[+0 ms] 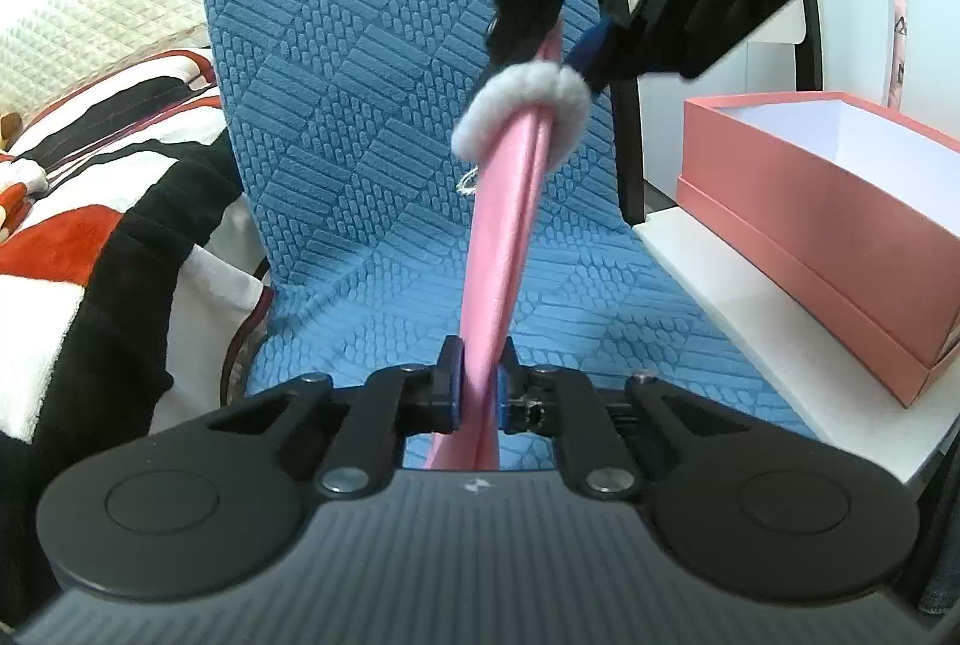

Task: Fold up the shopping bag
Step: 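Push the hair tie down along the pink strip with the right gripper, then carry the tied pink strip with the left gripper over the pink box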

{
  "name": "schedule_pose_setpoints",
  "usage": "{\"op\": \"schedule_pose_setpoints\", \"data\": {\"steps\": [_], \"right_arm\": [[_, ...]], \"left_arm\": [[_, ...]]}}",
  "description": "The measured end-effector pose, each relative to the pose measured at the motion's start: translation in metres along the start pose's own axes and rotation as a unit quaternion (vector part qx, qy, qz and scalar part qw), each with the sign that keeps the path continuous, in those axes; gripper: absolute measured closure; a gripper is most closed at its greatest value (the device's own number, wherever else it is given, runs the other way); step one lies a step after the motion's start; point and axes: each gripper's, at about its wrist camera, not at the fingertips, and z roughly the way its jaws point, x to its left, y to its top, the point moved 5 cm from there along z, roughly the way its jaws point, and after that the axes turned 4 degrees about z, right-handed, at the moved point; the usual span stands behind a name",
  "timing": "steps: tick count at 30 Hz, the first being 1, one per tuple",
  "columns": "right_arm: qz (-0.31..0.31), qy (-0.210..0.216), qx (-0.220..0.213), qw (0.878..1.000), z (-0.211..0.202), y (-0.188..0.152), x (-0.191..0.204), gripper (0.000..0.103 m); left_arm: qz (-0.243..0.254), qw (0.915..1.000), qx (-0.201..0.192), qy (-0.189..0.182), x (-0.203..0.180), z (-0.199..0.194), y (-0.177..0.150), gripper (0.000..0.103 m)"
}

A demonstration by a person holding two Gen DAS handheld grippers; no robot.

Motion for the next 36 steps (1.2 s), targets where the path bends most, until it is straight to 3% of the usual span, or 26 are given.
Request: {"op": "schedule_pose_setpoints", "data": {"steps": [7, 14, 18, 25, 29, 33, 36], "right_arm": [[0.009, -0.005, 0.008, 1.0, 0.024, -0.014, -0.008, 0.08], [-0.019, 0.006, -0.018, 1.0, 0.013, -0.02, -0.002, 0.06], [-0.045, 0.008, -0.01, 0.999, 0.016, -0.032, 0.001, 0.06], [-0.031, 0.007, 0.009, 0.999, 0.048, -0.046, -0.015, 0.06], [-0.016, 0.005, 0.014, 1.0, 0.064, -0.051, -0.028, 0.073], [-0.024, -0.013, 0.006, 1.0, 0.069, -0.051, -0.037, 0.088], [-0.044, -0.036, -0.01, 0.998, 0.068, -0.049, -0.044, 0.092]], "left_arm": [[-0.033, 0.9992, 0.004, -0.022, 0.007, -0.001, 0.001, 0.092], [-0.088, 0.9945, 0.026, -0.051, 0.014, 0.006, -0.004, 0.092], [-0.104, 0.9923, 0.035, -0.058, 0.015, 0.008, -0.007, 0.092], [-0.102, 0.992, 0.039, -0.064, 0.013, 0.004, -0.009, 0.092], [-0.107, 0.9905, 0.054, -0.067, 0.014, 0.006, -0.013, 0.091], [-0.126, 0.9859, 0.061, -0.093, 0.013, 0.003, -0.013, 0.078], [-0.139, 0.9815, 0.061, -0.117, 0.011, -0.005, -0.011, 0.073]]}}
